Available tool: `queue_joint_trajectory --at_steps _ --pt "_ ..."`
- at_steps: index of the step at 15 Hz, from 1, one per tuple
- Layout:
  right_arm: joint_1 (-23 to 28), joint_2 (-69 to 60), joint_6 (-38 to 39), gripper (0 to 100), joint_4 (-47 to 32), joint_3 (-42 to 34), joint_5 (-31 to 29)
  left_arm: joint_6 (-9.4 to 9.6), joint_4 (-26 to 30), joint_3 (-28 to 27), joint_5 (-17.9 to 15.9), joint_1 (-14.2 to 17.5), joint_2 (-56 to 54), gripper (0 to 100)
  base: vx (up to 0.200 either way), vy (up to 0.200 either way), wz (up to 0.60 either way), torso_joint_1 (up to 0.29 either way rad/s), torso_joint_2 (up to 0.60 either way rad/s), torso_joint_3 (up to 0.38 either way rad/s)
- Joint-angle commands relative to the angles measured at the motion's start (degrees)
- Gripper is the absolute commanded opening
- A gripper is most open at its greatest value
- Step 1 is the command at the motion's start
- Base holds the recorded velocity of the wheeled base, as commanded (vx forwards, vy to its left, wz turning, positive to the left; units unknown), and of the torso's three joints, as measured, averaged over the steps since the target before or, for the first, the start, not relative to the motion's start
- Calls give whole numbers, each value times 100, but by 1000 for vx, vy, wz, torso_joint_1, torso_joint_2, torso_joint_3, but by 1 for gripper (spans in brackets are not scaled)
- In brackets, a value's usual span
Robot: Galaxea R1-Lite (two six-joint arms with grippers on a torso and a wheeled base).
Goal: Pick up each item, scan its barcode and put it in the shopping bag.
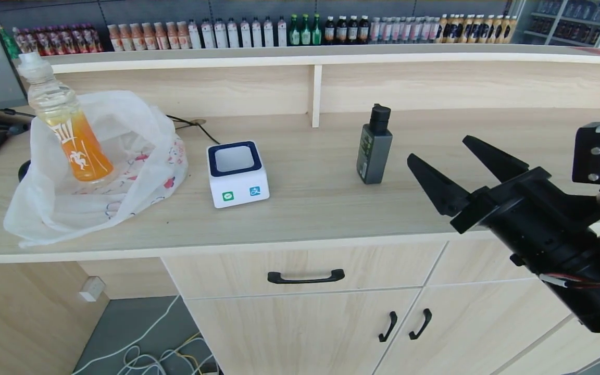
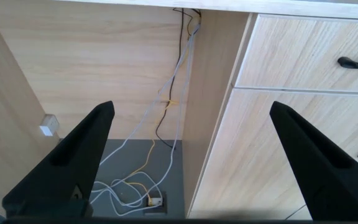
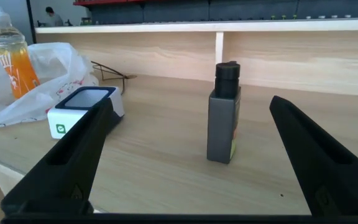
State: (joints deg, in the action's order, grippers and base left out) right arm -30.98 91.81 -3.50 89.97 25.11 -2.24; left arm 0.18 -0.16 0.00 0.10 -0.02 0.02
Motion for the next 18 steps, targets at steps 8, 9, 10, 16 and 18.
queue_joint_trajectory --at_steps 8,9,10,16,18 --pt "-233 92 -2 100 -1798 1409 -488 -1 -2 0 -1 2 -2 100 0 0 0 0 0 0" --pt "-225 109 -10 100 -2150 1672 -488 -1 -2 0 -1 2 -2 100 0 0 0 0 0 0" --pt "-225 153 -2 100 -2414 1892 -488 -1 -2 0 -1 2 -2 100 0 0 0 0 0 0" --pt "-75 760 86 100 -2774 2446 -505 -1 -2 0 -1 2 -2 100 0 0 0 0 0 0" --pt "-40 1015 95 100 -2809 2789 -505 -1 -2 0 -1 2 -2 100 0 0 0 0 0 0"
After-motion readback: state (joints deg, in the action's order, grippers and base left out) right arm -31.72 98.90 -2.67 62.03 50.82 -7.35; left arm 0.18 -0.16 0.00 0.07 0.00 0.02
